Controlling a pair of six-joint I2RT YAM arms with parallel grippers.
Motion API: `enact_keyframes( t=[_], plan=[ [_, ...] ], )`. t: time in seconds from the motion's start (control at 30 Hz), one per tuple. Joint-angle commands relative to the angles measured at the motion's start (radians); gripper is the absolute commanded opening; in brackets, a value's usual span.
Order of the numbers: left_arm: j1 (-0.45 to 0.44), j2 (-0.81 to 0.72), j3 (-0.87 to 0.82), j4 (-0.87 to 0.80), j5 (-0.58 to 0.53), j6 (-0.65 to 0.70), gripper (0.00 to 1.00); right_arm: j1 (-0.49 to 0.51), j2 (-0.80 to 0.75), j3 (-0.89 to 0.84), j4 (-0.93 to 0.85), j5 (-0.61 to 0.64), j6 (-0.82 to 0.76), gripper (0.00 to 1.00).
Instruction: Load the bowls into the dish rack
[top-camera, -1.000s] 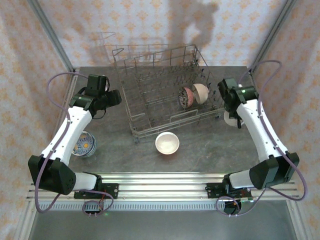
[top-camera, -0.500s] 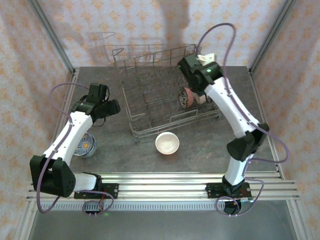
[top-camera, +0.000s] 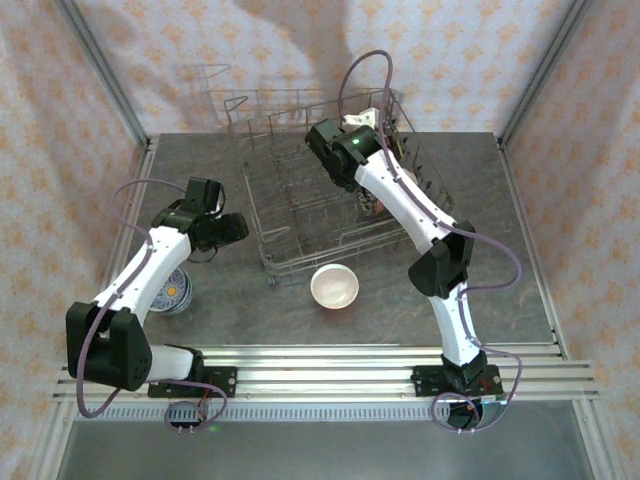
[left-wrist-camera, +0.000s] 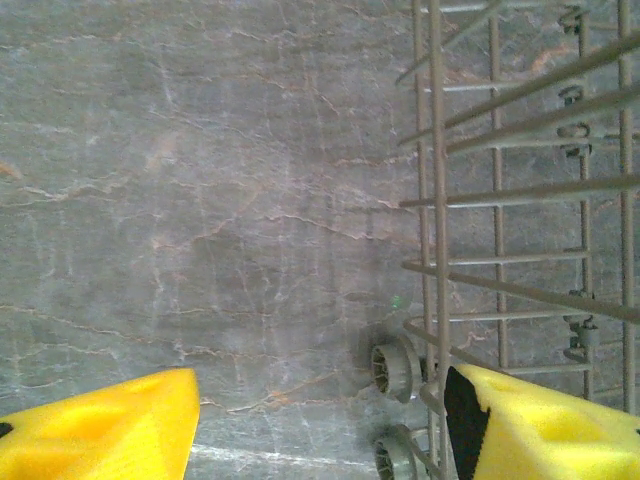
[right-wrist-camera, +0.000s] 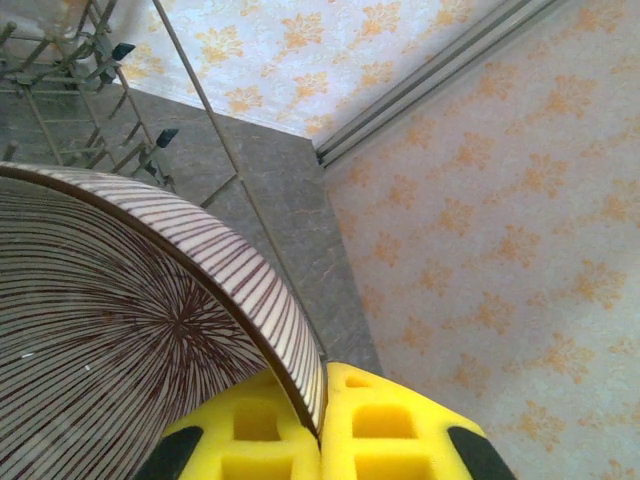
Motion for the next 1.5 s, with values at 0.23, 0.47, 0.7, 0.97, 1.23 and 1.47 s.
enact_keyframes(
  t=[0.23,0.47,0.7,0.97,1.23,1.47],
  plan=[
    [-0.088,0.069,0.011,0.038,0.012,-0.023,0.67,0.028,0.035,0.039,-0.053,0.235,0.092,0.0],
    [-0.134,0.103,0.032,0.067,0.027,-0.041,0.67,0.031,0.048,0.04,-0.1,0.264,0.13,0.0],
    [-0.193,0.134,0.051,0.1,0.032,-0.069,0.67,0.031,0.054,0.009,-0.159,0.286,0.184,0.0],
    [-0.231,0.187,0.108,0.136,0.028,-0.089,0.67,0.031,0.099,-0.052,-0.326,0.325,0.347,0.0],
    [-0.246,0.205,0.14,0.128,0.003,-0.081,0.67,0.031,0.124,-0.118,-0.326,0.299,0.385,0.0],
    [-0.243,0.114,0.1,0.092,-0.087,-0.051,0.68,0.032,0.143,-0.172,-0.326,0.296,0.419,0.0]
  ],
)
